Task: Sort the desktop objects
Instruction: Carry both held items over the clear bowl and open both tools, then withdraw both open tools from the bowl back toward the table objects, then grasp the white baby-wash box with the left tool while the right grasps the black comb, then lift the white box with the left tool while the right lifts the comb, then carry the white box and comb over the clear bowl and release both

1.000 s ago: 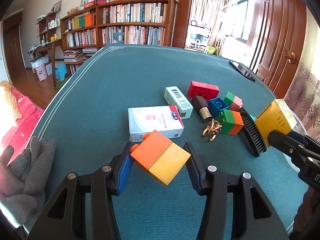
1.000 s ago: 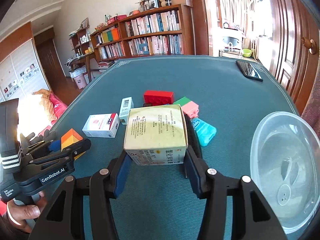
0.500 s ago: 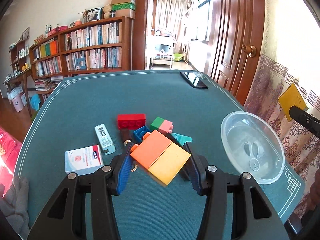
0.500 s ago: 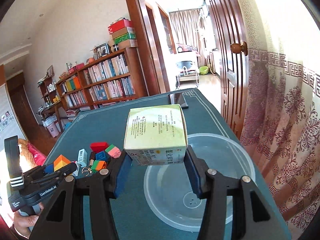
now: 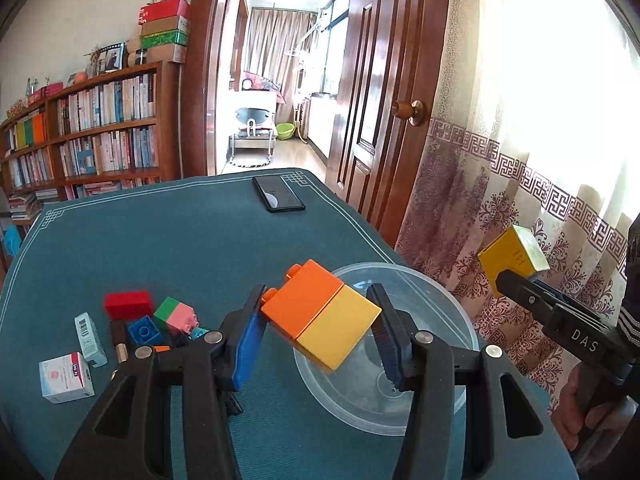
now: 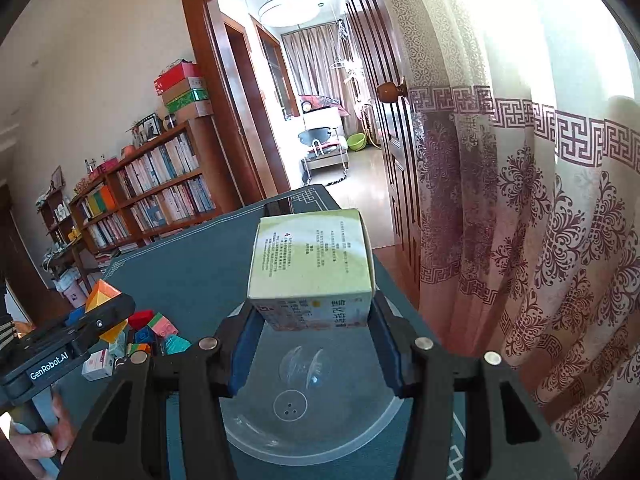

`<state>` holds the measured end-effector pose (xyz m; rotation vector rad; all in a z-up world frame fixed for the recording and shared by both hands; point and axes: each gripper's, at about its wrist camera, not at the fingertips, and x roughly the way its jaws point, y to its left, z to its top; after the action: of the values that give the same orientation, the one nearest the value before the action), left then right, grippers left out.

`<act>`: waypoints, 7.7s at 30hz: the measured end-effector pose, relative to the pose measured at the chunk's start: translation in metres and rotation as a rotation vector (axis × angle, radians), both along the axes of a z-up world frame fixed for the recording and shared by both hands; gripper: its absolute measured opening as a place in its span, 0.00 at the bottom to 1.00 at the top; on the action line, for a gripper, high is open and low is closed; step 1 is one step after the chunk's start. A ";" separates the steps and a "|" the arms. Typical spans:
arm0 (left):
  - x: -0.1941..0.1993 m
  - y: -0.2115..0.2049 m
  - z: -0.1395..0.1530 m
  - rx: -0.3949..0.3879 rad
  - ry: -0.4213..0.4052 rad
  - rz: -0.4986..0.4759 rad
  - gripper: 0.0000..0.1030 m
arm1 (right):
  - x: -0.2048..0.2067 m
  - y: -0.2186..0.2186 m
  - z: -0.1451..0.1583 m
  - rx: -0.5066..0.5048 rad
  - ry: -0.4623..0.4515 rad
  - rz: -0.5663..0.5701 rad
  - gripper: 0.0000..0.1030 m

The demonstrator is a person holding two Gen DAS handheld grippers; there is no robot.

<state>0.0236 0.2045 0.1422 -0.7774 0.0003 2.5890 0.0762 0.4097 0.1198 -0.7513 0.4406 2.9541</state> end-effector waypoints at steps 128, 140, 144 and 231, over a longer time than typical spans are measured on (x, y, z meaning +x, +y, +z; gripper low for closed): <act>-0.072 -0.227 -0.131 -0.178 -0.284 0.487 0.86 | -0.093 -0.241 -0.108 0.276 -0.327 0.387 0.57; -0.069 -0.235 -0.129 -0.120 -0.267 0.495 0.82 | -0.086 -0.234 -0.102 0.215 -0.325 0.398 0.33; -0.064 -0.235 -0.128 -0.107 -0.267 0.499 0.81 | -0.083 -0.227 -0.097 0.154 -0.324 0.409 0.32; -0.038 -0.144 -0.084 -0.135 -0.177 0.315 0.77 | -0.047 -0.145 -0.052 0.099 -0.122 0.218 0.29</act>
<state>-0.0146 0.0608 0.0587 -1.1349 -0.0003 2.8259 0.0291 0.2643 0.0677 -1.0209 0.2148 3.0749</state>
